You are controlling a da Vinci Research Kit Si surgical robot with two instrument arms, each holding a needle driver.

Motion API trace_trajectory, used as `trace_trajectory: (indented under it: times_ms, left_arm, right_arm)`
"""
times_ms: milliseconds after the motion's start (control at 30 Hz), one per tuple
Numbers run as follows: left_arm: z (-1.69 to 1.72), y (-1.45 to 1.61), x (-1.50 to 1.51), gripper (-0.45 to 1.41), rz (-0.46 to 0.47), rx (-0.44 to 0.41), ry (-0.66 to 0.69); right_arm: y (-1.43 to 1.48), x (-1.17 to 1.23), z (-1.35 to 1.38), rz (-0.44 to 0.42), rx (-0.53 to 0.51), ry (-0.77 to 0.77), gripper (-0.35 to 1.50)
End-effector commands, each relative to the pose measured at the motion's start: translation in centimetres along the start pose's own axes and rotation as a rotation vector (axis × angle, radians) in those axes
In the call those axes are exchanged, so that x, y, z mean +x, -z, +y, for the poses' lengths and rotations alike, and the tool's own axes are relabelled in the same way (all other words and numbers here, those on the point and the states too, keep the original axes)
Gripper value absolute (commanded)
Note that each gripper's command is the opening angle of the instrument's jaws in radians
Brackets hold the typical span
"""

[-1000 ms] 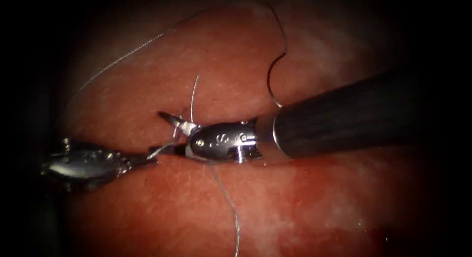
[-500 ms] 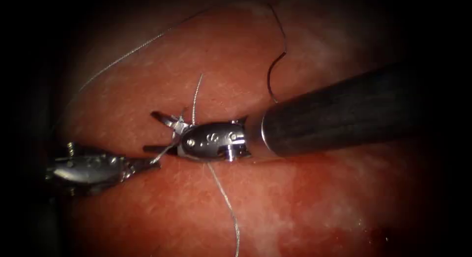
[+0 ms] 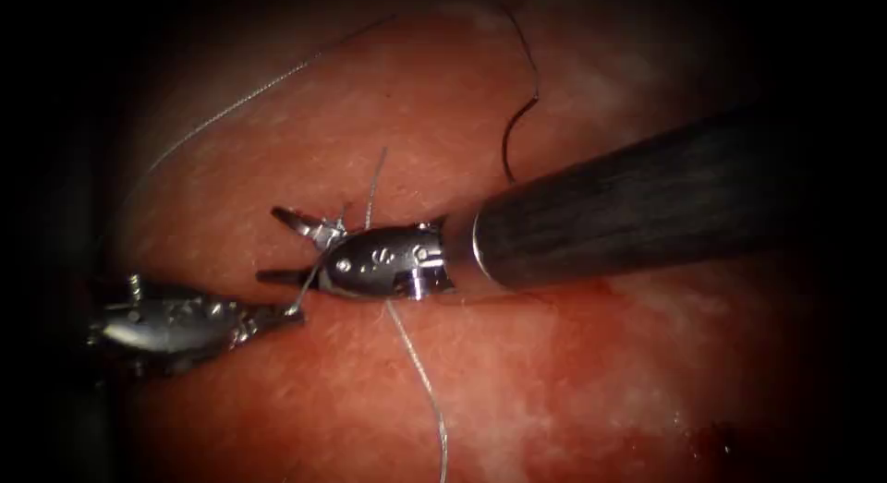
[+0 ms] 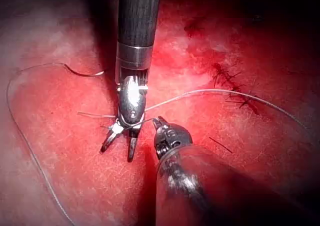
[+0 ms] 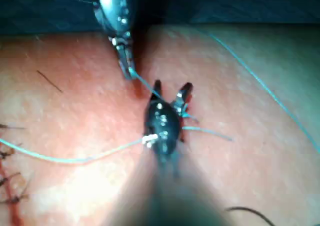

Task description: Wound Closure

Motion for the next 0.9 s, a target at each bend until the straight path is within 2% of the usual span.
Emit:
trace_trajectory:
  times_ms: [33, 67, 100, 133, 167, 200, 367, 533, 733, 767, 800, 833, 867, 900]
  left_arm:
    - [0.11, -0.04, -0.09, -0.45, -0.003, -0.004, 0.004]
    - [0.11, -0.04, -0.09, -0.45, -0.003, -0.004, 0.004]
    - [0.11, -0.04, -0.09, -0.45, -0.003, -0.004, -0.002]
    - [0.12, -0.04, -0.09, -0.45, -0.003, -0.006, -0.002]
    - [0.12, -0.04, -0.09, -0.45, 0.0, -0.005, -0.001]
    - [0.12, -0.04, -0.09, -0.45, 0.0, -0.005, -0.001]
    - [0.12, -0.03, -0.09, -0.45, -0.004, -0.005, -0.007]
    - [0.13, -0.03, -0.1, -0.45, -0.006, -0.007, -0.007]
    - [0.12, 0.01, -0.12, -0.45, -0.012, -0.011, -0.009]
    - [0.1, 0.03, -0.13, -0.45, -0.013, -0.013, -0.011]
    - [0.09, 0.06, -0.14, -0.45, -0.016, -0.017, -0.013]
    - [0.07, 0.09, -0.17, -0.45, -0.019, -0.02, -0.016]
    - [0.04, 0.13, -0.2, -0.45, -0.028, -0.025, -0.02]
    - [0.01, 0.16, -0.22, -0.45, -0.034, -0.029, -0.023]
  right_arm:
    - [-0.04, -0.02, -0.11, 0.001, 0.004, -0.004, 1.05]
    - [-0.04, -0.03, -0.11, 0.006, 0.005, -0.003, 0.96]
    - [-0.04, -0.03, -0.1, 0.002, 0.019, -0.003, 0.79]
    - [-0.04, -0.03, -0.1, 0.0, 0.043, -0.003, 0.44]
    - [-0.04, -0.02, -0.1, -0.004, 0.073, -0.003, -0.06]
    - [-0.02, -0.02, -0.1, -0.002, 0.078, -0.002, -0.35]
    - [0.03, 0.04, -0.07, 0.013, 0.052, -0.003, -0.35]
    - [0.09, 0.13, -0.05, -0.009, 0.013, 0.047, -0.35]
    - [0.12, 0.19, -0.04, -0.006, 0.037, 0.053, -0.35]
    - [0.15, 0.2, -0.03, 0.006, 0.033, 0.051, -0.16]
    - [0.18, 0.23, -0.03, 0.012, 0.013, 0.048, 0.34]
    - [0.22, 0.27, -0.01, 0.014, -0.013, 0.037, 0.99]
    - [0.27, 0.31, 0.0, 0.015, -0.021, 0.02, 1.25]
    - [0.31, 0.35, 0.01, 0.016, -0.019, 0.015, 1.28]
